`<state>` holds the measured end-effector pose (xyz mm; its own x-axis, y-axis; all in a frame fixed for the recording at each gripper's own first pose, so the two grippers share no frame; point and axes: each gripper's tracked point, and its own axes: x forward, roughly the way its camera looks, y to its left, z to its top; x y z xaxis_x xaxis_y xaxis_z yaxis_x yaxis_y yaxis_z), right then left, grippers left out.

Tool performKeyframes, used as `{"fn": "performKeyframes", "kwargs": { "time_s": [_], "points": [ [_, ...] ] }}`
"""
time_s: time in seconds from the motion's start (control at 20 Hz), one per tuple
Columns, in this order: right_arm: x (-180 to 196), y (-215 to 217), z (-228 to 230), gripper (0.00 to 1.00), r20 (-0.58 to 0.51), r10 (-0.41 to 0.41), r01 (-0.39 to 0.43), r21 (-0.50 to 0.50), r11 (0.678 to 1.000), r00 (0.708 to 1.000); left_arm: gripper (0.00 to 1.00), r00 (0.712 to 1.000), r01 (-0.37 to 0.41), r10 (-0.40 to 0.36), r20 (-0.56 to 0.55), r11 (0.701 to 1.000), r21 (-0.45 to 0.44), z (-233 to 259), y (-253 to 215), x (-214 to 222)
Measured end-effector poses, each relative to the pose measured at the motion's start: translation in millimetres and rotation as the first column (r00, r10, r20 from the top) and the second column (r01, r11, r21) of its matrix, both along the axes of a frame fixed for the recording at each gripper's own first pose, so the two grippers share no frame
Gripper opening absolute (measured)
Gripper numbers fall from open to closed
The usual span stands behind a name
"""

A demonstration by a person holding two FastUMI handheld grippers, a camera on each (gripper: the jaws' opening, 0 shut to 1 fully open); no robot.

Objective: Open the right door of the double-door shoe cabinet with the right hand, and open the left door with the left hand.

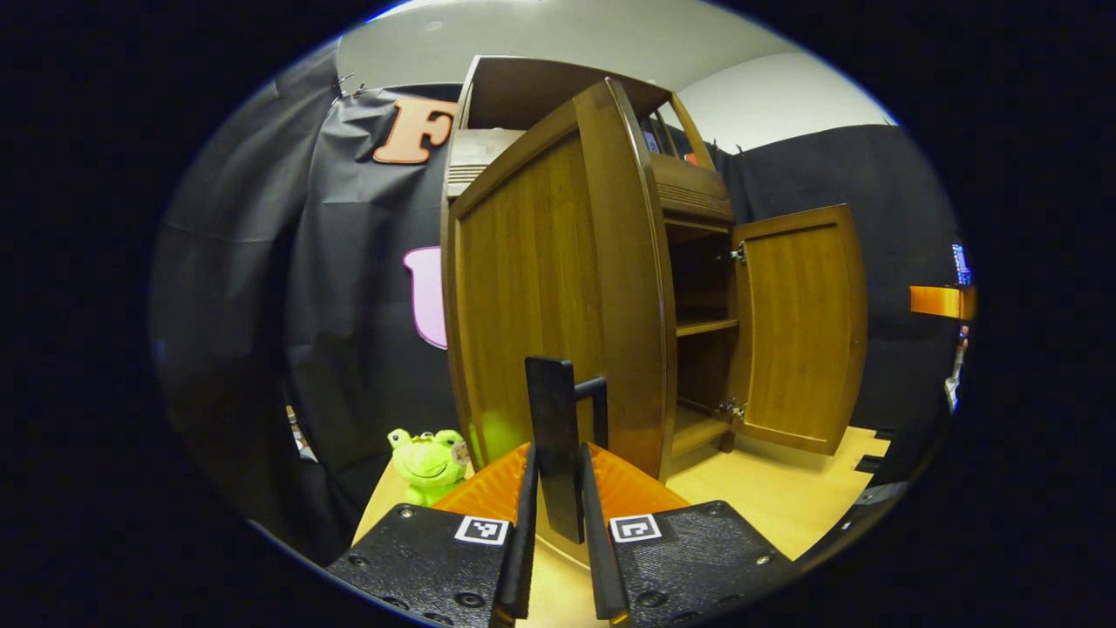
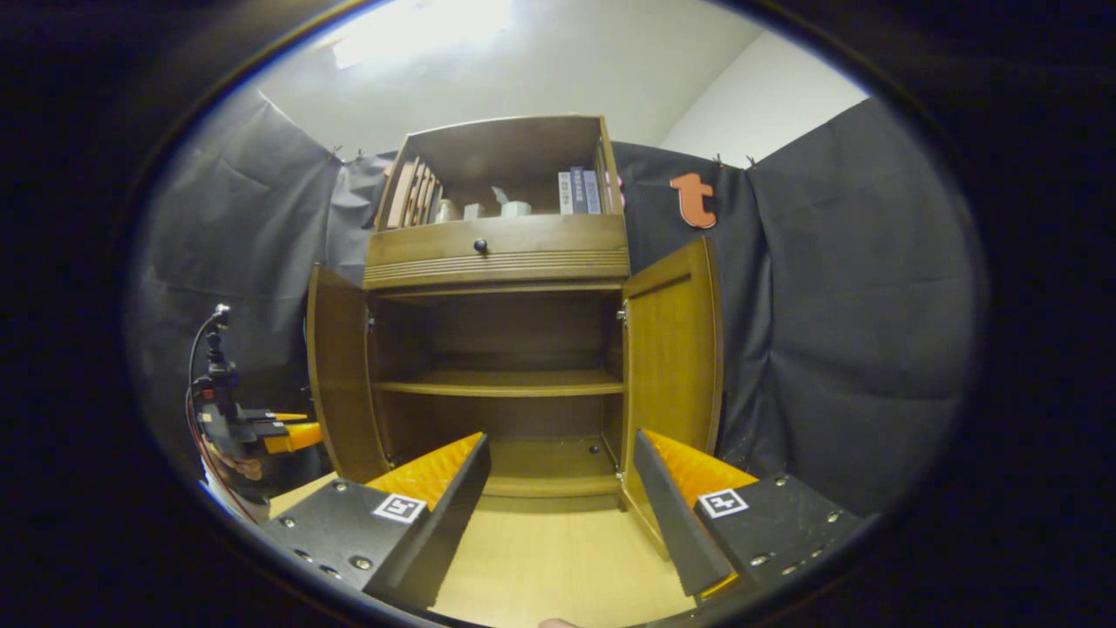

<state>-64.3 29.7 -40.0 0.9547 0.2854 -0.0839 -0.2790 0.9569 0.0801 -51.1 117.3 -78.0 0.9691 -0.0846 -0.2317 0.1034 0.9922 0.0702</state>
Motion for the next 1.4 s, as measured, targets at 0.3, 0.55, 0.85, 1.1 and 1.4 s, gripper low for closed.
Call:
{"fn": "performKeyframes", "kwargs": {
  "time_s": [0.3,0.55,0.85,1.1,1.4],
  "points": [
    [2,10,2,0.94,0.001,0.013,-0.013,0.002,1.0,1.0,0.13,0.991,-0.135,0.134,0.009,0.99,0.051,4,73,-13],
    [6,26,2,0.98,0.004,0.023,-0.023,0.004,1.0,1.0,0.07,0.997,-0.076,0.076,-0.014,0.996,-0.042,5,102,-21],
    [7,43,-4,0.95,-0.006,0.034,-0.034,-0.012,0.999,0.999,0.1,1.0,-0.009,0.009,-0.005,0.996,-0.087,8,102,-31],
    [5,46,-4,0.95,-0.002,0.042,-0.042,-0.022,0.999,0.999,0.22,0.999,-0.046,0.047,0.014,0.995,-0.089,12,105,-47],
    [5,44,-9,0.95,0.0,0.06,-0.06,-0.015,0.998,0.998,0.55,0.992,-0.082,0.087,0.089,0.995,-0.064,48,86,-80]
  ]
}}
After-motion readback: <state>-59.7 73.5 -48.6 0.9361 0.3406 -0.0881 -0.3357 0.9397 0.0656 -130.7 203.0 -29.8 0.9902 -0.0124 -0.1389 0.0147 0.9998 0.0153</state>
